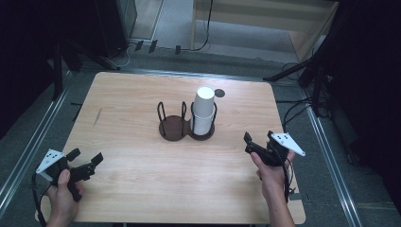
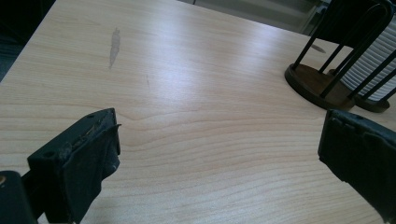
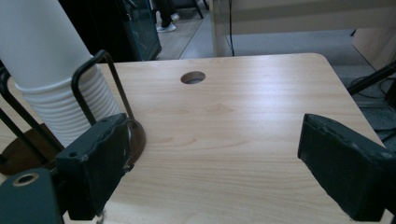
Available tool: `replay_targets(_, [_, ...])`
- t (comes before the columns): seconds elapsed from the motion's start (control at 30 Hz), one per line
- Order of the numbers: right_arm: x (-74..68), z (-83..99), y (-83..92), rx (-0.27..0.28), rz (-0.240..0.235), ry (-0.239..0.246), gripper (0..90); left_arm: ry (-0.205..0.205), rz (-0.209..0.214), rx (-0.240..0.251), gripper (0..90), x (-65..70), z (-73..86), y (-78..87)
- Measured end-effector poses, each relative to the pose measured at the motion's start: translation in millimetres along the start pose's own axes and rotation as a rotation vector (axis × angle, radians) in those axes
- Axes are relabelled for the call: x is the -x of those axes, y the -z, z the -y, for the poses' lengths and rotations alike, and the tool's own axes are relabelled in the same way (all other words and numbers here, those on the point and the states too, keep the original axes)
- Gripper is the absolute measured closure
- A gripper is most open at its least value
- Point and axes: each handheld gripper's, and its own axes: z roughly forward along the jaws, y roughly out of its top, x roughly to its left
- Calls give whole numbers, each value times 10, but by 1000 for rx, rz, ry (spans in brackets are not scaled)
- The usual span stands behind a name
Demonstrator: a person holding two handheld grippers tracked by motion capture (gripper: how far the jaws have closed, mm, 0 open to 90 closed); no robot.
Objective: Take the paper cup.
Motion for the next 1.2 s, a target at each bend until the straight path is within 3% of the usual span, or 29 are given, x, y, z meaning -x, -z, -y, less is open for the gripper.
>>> replay_targets(0.37, [-234, -119, -142, 0, -38, 14, 96, -57, -23, -13, 0, 68, 10, -14])
replay_targets(0.67, [-417, -212, -257, 1, -69, 14, 96, -57, -22, -6, 0, 69, 9, -4])
replay_targets(0.8, [-508, -250, -324, 0, -84, 13, 96, -66, -81, 15, 89, 90, 13, 4])
replay_targets(0.97, [-628, -302, -388, 6, -103, 22, 96, -60, -78, 11, 96, 83, 6, 13])
replay_targets(1.07, [-704, -327, -420, 7, -114, 20, 96, -48, -49, 13, 58, 68, -1, 30])
replay_targets(1.2, [-794, -347, -477, 8, -132, 27, 96, -72, -51, 29, 65, 86, -1, 53])
